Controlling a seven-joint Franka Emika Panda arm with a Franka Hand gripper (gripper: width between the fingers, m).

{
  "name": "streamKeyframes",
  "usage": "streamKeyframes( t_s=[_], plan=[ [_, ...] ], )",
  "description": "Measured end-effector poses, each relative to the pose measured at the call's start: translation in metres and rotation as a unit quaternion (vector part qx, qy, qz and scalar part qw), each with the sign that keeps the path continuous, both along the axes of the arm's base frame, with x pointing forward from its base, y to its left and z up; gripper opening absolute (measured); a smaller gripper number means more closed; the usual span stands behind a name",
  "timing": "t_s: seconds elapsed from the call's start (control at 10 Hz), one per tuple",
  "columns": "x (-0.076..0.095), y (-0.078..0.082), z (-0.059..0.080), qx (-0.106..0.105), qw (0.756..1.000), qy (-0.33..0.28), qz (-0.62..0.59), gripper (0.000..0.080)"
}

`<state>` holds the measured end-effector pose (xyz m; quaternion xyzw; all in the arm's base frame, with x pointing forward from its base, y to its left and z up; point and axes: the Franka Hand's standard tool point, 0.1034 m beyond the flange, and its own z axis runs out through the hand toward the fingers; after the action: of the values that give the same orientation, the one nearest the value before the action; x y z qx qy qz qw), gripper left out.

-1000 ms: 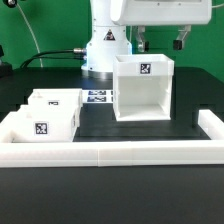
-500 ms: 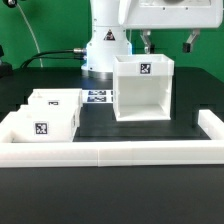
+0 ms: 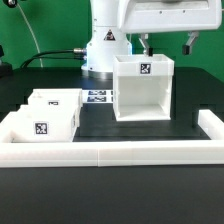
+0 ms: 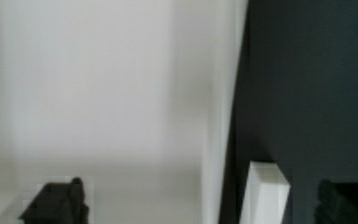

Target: Assemble drawer

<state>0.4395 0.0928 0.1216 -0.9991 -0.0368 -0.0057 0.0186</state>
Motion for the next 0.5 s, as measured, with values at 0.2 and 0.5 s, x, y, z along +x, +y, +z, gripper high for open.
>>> streamKeyframes(
  t_s=[0.2,0.5],
  plan=[
    [-0.006,0.001,-0.007,0.015,0.999,0.008,-0.028,0.065],
    [-0.013,0.005,-0.018,0.014,0.999,0.014,-0.026,0.065]
  ],
)
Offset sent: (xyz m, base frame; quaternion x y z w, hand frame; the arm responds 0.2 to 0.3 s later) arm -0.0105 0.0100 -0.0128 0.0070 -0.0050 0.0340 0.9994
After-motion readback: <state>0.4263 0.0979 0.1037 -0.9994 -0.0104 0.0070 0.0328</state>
